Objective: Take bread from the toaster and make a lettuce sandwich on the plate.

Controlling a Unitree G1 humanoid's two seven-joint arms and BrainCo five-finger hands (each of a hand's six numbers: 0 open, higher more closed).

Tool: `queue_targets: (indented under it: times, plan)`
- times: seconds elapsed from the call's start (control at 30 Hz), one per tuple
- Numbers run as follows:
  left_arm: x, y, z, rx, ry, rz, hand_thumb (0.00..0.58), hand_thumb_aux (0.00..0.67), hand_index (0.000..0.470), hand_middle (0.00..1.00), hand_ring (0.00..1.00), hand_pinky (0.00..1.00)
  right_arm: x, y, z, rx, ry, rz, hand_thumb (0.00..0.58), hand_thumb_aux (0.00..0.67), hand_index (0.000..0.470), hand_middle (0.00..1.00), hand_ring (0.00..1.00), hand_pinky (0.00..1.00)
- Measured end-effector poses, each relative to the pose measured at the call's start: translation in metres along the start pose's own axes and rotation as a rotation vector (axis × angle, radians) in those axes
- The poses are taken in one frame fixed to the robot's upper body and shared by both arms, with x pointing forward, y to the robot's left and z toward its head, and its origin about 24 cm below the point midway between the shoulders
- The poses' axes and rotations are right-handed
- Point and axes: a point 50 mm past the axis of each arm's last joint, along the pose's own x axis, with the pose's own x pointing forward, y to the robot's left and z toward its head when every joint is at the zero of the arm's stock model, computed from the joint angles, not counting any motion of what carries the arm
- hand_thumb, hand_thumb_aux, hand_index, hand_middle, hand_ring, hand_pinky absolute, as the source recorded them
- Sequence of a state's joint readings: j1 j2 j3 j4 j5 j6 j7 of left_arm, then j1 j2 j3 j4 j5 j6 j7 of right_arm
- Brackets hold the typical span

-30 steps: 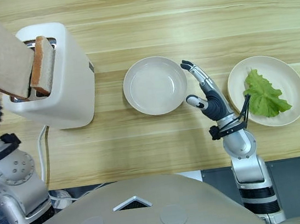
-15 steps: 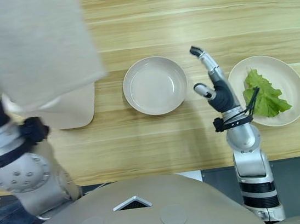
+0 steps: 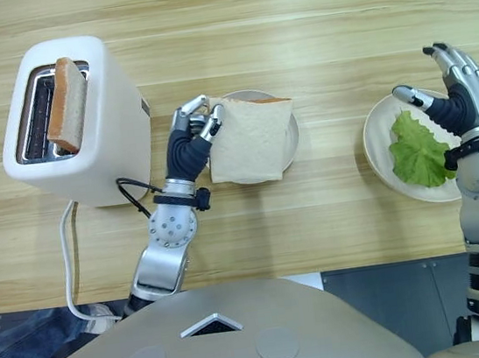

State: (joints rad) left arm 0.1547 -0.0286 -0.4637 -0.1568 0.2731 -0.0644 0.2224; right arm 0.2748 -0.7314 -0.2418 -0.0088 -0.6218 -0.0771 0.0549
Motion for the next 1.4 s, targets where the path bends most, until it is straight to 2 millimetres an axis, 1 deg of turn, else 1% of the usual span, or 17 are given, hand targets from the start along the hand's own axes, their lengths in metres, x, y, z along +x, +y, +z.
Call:
queue_targets:
  times: [0.2, 0.23, 0.3, 0.37, 0.43, 0.47, 0.5, 0.53, 0.6, 0.7, 0.73, 0.97, 1.27, 1.3, 1.33, 1.37, 1.4]
  plan:
    - [0.008, -0.012, -0.020, -0.007, 0.021, -0.028, 0.580, 0.670, 0.470, 1.00, 1.00, 1.00, -0.005, 0.028, -0.034, -0.172, 0.031, 0.086, 0.079, 0.047, 0.033, 0.00, 0.00, 0.00]
    - [0.010, -0.012, -0.022, -0.002, 0.020, -0.027, 0.580, 0.670, 0.470, 1.00, 1.00, 1.00, -0.006, 0.031, -0.037, -0.179, 0.029, 0.093, 0.234, 0.152, 0.107, 0.00, 0.00, 0.00]
    - [0.016, -0.012, -0.022, -0.002, 0.010, -0.016, 0.580, 0.670, 0.470, 1.00, 1.00, 1.00, -0.010, 0.036, -0.041, -0.214, 0.017, 0.109, 0.183, 0.116, 0.081, 0.00, 0.00, 0.00]
    - [0.020, -0.010, -0.024, 0.003, 0.007, -0.002, 0.580, 0.670, 0.470, 1.00, 1.00, 1.00, -0.013, 0.039, -0.045, -0.237, 0.011, 0.120, 0.205, 0.131, 0.092, 0.00, 0.00, 0.00]
    - [0.024, -0.008, -0.027, 0.013, 0.008, 0.017, 0.580, 0.670, 0.470, 1.00, 1.00, 1.00, -0.014, 0.040, -0.047, -0.255, 0.005, 0.129, 0.382, 0.279, 0.195, 0.00, 0.00, 0.00]
    - [0.025, -0.006, -0.029, 0.017, 0.011, 0.033, 0.580, 0.670, 0.470, 1.00, 1.00, 1.00, -0.015, 0.041, -0.049, -0.270, -0.004, 0.131, 0.413, 0.310, 0.217, 0.00, 0.00, 0.00]
    - [0.026, -0.003, -0.030, 0.020, 0.016, 0.051, 0.580, 0.670, 0.470, 1.00, 1.00, 1.00, -0.015, 0.042, -0.050, -0.285, -0.007, 0.138, 0.377, 0.273, 0.192, 0.00, 0.00, 0.00]
    - [0.028, 0.001, -0.032, 0.022, 0.020, 0.083, 0.580, 0.670, 0.470, 1.00, 1.00, 1.00, -0.016, 0.044, -0.052, -0.294, -0.010, 0.151, 0.452, 0.355, 0.249, 0.00, 0.00, 0.00]
    - [0.031, 0.007, -0.031, 0.023, 0.012, 0.122, 0.580, 0.670, 0.470, 1.00, 1.00, 1.00, -0.018, 0.049, -0.052, -0.292, -0.023, 0.164, 0.478, 0.389, 0.273, 0.00, 0.00, 0.00]
    - [0.035, 0.012, -0.032, 0.032, 0.011, 0.155, 0.580, 0.670, 0.470, 1.00, 1.00, 1.00, -0.017, 0.049, -0.052, -0.296, -0.035, 0.153, 0.565, 0.562, 0.394, 0.00, 0.00, 0.00]
    - [0.034, 0.012, -0.034, 0.038, 0.019, 0.158, 0.580, 0.670, 0.470, 1.00, 1.00, 1.00, -0.016, 0.049, -0.051, -0.299, -0.038, 0.150, 0.580, 0.670, 0.470, 0.00, 0.00, 0.00]
    - [0.027, 0.005, -0.064, 0.122, 0.157, 0.109, 0.580, 0.670, 0.470, 1.00, 1.00, 1.00, -0.016, 0.049, -0.052, -0.310, -0.051, 0.150, 0.580, 0.670, 0.470, 0.00, 0.00, 0.00]
    - [0.031, -0.001, -0.062, 0.195, 0.156, 0.060, 0.580, 0.670, 0.470, 1.00, 1.00, 1.00, -0.012, 0.049, -0.045, -0.296, -0.082, 0.138, 0.580, 0.670, 0.470, 0.00, 0.00, 0.00]
    - [0.031, -0.001, -0.062, 0.205, 0.155, 0.058, 0.554, 0.528, 0.370, 1.00, 1.00, 1.00, -0.012, 0.049, -0.043, -0.290, -0.088, 0.137, 0.580, 0.670, 0.470, 0.00, 0.00, 0.00]
    - [0.031, -0.002, -0.060, 0.225, 0.148, 0.056, 0.427, 0.326, 0.229, 1.00, 1.00, 1.00, -0.011, 0.050, -0.041, -0.287, -0.098, 0.137, 0.580, 0.670, 0.470, 0.00, 0.00, 0.00]
    - [0.032, -0.003, -0.055, 0.239, 0.129, 0.057, 0.000, 0.000, 0.000, 1.00, 1.00, 1.00, -0.011, 0.050, -0.040, -0.285, -0.104, 0.137, 0.580, 0.670, 0.470, 0.00, 0.00, 0.00]
    - [0.033, -0.003, -0.052, 0.246, 0.120, 0.059, 0.000, 0.000, 0.000, 1.00, 1.00, 1.00, -0.010, 0.049, -0.039, -0.283, -0.106, 0.136, 0.580, 0.670, 0.470, 0.00, 0.00, 0.00]
